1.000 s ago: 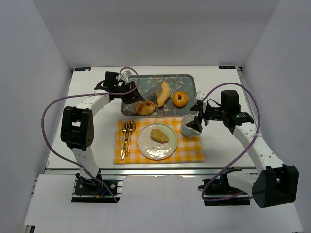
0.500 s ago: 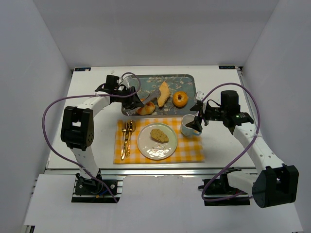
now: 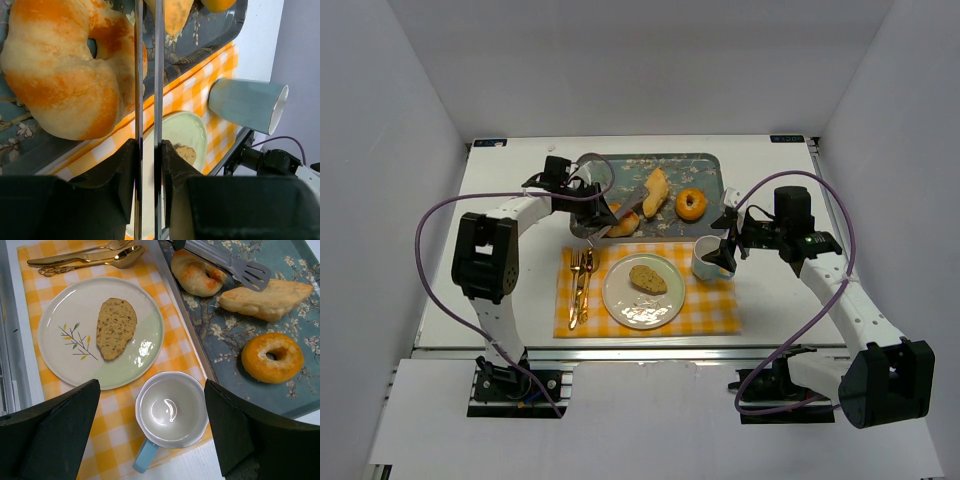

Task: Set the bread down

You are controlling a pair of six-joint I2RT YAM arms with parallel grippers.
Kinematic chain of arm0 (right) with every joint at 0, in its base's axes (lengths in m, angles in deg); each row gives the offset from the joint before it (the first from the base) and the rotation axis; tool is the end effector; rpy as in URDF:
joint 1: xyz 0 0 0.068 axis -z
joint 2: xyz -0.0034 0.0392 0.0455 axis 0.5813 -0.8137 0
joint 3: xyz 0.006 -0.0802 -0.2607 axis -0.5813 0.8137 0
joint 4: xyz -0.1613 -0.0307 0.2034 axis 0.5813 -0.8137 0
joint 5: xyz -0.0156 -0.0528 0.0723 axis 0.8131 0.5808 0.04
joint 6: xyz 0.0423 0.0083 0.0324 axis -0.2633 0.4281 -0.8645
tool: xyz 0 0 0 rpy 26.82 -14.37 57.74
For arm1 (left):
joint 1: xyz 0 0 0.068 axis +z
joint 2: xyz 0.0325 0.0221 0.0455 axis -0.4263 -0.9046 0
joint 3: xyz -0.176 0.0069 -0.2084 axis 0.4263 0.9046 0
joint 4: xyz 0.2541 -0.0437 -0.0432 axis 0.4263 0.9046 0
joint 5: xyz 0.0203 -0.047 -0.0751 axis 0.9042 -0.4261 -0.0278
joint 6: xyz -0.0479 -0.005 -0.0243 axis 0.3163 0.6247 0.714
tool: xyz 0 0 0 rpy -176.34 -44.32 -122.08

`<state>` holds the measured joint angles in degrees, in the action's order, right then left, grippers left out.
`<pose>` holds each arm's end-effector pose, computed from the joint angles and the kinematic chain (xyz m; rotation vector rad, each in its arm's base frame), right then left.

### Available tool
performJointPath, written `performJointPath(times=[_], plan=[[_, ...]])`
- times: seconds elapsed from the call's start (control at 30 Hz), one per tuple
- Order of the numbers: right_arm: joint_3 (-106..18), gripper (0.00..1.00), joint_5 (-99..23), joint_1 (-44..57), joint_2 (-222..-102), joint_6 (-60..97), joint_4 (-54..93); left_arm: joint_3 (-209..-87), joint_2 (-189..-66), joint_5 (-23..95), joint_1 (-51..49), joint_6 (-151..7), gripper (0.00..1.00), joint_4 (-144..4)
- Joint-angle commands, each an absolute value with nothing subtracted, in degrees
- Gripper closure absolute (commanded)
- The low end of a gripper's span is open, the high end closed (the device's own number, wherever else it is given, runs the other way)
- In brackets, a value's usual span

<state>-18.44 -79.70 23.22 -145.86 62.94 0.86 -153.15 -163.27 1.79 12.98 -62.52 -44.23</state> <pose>0.2292 0.0778 0.2928 -1.2555 1.5588 0.6485 0.3918 -0.1098 0.1891 0.0850 2.5868 -1.1779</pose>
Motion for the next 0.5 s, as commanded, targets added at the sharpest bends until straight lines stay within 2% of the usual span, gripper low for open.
performJointPath(times=[0.0, 0.13, 0.3, 0.47], plan=[[-18.26, 0.11, -80.19, 23.59, -144.54, 63.08, 2.18, -155.18, -161.01, -0.23, 12.66, -62.02, 0.87, -45.83], [-18.34, 0.11, -80.19, 23.68, -144.45, 63.52, 1.56, -154.83, -157.07, -0.14, 12.66, -60.18, 1.0, -48.99], [-18.52, 0.11, -80.36, 23.94, -144.36, 63.61, 1.21, -148.35, -145.67, 0.12, 12.66, -56.48, 1.0, -53.3], [-18.87, 0.11, -80.63, 23.85, -144.63, 63.79, 1.03, -140.95, -134.75, -0.67, 12.58, -55.78, 1.0, -50.06]])
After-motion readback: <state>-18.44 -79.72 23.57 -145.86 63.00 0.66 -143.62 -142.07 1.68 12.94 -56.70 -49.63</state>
